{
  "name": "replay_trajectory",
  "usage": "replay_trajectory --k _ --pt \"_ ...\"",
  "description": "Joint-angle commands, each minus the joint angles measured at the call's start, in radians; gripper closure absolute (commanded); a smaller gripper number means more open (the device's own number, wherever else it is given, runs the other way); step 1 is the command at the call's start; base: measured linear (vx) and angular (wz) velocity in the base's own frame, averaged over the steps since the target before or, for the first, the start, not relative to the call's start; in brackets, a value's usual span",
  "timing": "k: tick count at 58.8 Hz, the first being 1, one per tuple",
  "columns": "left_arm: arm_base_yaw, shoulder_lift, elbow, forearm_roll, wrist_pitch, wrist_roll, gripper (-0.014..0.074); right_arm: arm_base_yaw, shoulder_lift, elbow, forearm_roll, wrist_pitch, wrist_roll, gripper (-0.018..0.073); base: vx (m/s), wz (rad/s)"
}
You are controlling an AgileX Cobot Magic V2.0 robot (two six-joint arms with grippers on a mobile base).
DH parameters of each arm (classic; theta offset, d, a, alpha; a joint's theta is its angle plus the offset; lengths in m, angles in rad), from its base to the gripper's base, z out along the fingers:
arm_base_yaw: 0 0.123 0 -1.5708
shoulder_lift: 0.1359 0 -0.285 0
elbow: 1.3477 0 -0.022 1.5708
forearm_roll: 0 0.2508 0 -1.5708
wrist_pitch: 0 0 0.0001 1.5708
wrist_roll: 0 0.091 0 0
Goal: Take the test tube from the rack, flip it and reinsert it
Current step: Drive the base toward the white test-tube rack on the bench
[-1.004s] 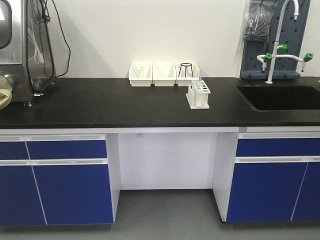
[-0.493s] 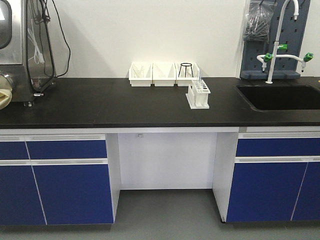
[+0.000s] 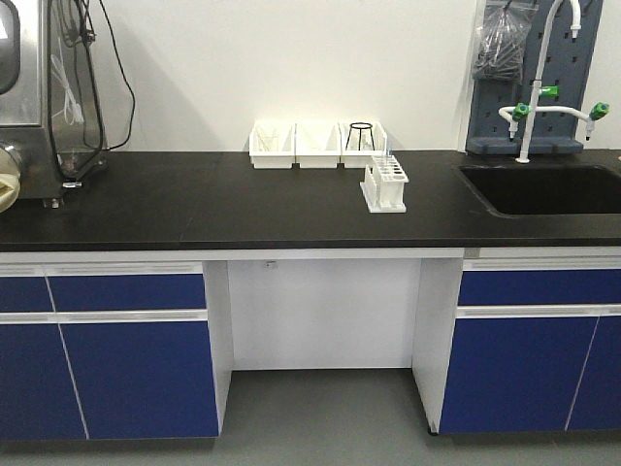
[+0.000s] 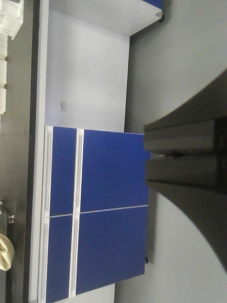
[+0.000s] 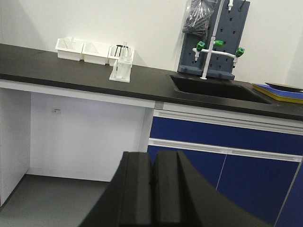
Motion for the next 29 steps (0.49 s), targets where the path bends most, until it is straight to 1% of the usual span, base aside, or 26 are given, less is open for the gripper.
replay_trajectory --k 1,15,29 --pt "-0.007 -0.012 0.000 -0.004 -0.087 0.000 0.0603 -0.005 -0.008 0.001 -0.003 -0.089 -0.011 0.0568 0.06 -0.03" --pt "-0.007 -0.012 0.000 -0.004 -0.087 0.000 0.0603 -0.005 -0.008 0.001 -0.003 -0.089 -0.011 0.0568 0.12 -0.02" --pt "-0.007 -0.012 0.000 -0.004 -0.087 0.000 0.0603 -0.005 -0.008 0.001 -0.003 -0.089 -0.011 0.0568 0.22 -0.01"
